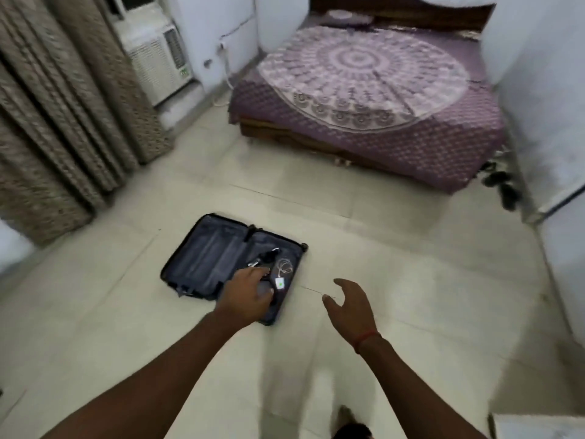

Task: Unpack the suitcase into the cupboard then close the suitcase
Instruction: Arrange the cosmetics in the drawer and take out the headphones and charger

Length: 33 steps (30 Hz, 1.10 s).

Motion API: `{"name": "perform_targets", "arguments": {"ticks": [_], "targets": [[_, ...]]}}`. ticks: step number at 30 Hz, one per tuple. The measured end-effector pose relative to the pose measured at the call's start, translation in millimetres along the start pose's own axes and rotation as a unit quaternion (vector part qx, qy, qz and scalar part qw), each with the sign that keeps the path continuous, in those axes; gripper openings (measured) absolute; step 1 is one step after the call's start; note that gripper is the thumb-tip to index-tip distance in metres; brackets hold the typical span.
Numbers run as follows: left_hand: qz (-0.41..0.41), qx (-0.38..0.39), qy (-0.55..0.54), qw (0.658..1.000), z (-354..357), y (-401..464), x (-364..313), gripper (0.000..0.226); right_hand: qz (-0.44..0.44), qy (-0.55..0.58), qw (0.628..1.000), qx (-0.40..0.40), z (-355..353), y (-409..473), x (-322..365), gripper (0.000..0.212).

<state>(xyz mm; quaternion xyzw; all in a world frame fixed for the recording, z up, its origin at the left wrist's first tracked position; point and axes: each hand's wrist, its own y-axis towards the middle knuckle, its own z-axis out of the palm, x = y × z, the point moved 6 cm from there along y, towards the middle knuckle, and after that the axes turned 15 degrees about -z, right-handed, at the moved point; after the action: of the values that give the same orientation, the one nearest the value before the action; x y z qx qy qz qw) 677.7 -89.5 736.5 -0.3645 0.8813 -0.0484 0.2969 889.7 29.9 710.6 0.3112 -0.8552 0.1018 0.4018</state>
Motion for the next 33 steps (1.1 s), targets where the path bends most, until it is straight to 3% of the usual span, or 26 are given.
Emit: {"name": "perform_targets", "arguments": {"ticks": [5, 9, 12, 16, 19, 24, 29, 33], "targets": [[-0.055, 0.005, -0.035, 0.998, -41, 48, 68, 0.051, -0.005, 0.006, 0.998, 0.056, 73, 62, 29, 0.044], [-0.095, 0.019, -0.043, 0.994, -33, 113, 110, 0.047, 0.003, 0.005, 0.995, 0.097, 116, 130, 24, 0.047], [-0.13, 0.036, -0.055, 0.989, -27, 161, 130, 0.037, 0.01, 0.006, 0.991, 0.134, 153, 183, 13, 0.038], [-0.17, 0.117, -0.1, 0.973, -3, 221, 161, 0.046, 0.049, -0.001, 0.978, 0.202, 209, 240, -20, 0.038], [-0.169, 0.165, -0.108, 0.966, 14, 266, 183, 0.035, 0.071, -0.004, 0.971, 0.23, 249, 273, -42, 0.038], [-0.173, 0.237, -0.113, 0.949, 102, 378, 254, 0.029, 0.122, -0.003, 0.959, 0.254, 367, 325, -132, 0.018], [-0.133, 0.201, -0.106, 0.965, 204, 483, 323, 0.019, 0.177, -0.007, 0.954, 0.242, 479, 352, -250, 0.022], [-0.132, 0.242, -0.043, 0.96, 313, 535, 381, 0.03, 0.23, -0.016, 0.945, 0.234, 549, 351, -348, 0.02]]}}
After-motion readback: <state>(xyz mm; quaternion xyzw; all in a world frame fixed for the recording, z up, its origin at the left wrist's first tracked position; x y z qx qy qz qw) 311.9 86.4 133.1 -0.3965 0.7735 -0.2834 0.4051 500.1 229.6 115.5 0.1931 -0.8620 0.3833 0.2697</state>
